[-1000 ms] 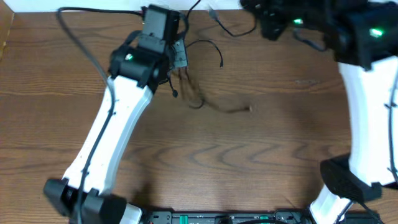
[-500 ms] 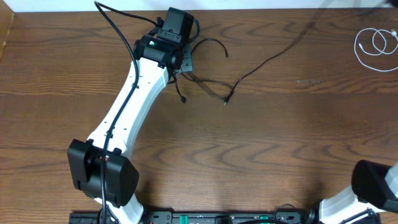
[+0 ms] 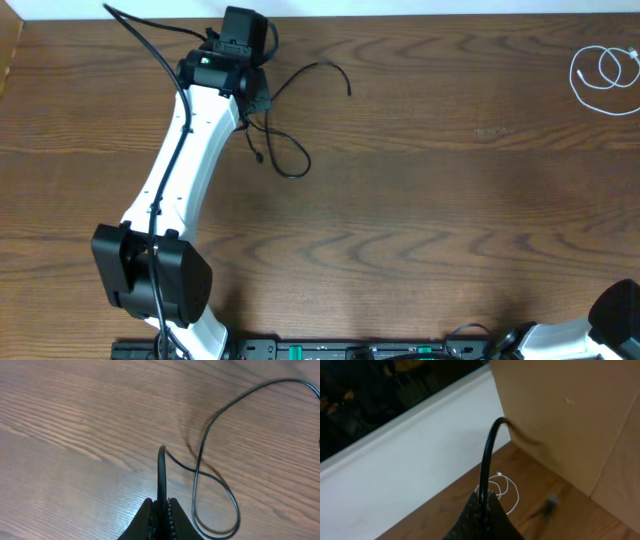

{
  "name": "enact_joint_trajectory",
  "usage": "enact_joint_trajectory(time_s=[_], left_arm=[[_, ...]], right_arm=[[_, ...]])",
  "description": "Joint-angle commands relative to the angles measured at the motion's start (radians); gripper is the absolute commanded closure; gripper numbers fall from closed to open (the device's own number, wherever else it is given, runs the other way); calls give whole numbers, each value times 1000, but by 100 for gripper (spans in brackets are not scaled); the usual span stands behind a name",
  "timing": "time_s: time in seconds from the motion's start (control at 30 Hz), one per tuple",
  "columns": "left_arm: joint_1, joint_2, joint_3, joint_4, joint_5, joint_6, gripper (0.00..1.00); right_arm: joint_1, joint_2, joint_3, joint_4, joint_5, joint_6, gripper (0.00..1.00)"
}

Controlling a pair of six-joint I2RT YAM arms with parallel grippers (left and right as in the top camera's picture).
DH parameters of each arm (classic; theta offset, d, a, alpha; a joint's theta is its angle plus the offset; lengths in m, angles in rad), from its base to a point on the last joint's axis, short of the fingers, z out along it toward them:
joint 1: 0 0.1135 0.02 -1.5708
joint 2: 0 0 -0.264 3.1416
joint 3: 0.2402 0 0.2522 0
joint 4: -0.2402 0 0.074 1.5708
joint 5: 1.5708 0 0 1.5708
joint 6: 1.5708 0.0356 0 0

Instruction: Untangle cables

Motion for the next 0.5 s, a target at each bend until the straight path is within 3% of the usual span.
enact_joint_trajectory(time_s=[0.0,0.23,0.47], left_arm=[[0,3,-6,-2,-13,5,93],[0,3,-6,-2,27,5,93],[0,3,-6,-1,30,1,92]], right_arm=[[-35,38,5,0,-21,1,99],[-48,167,5,-1,-44,-23,99],[-48,223,5,130,-436,-45,99]])
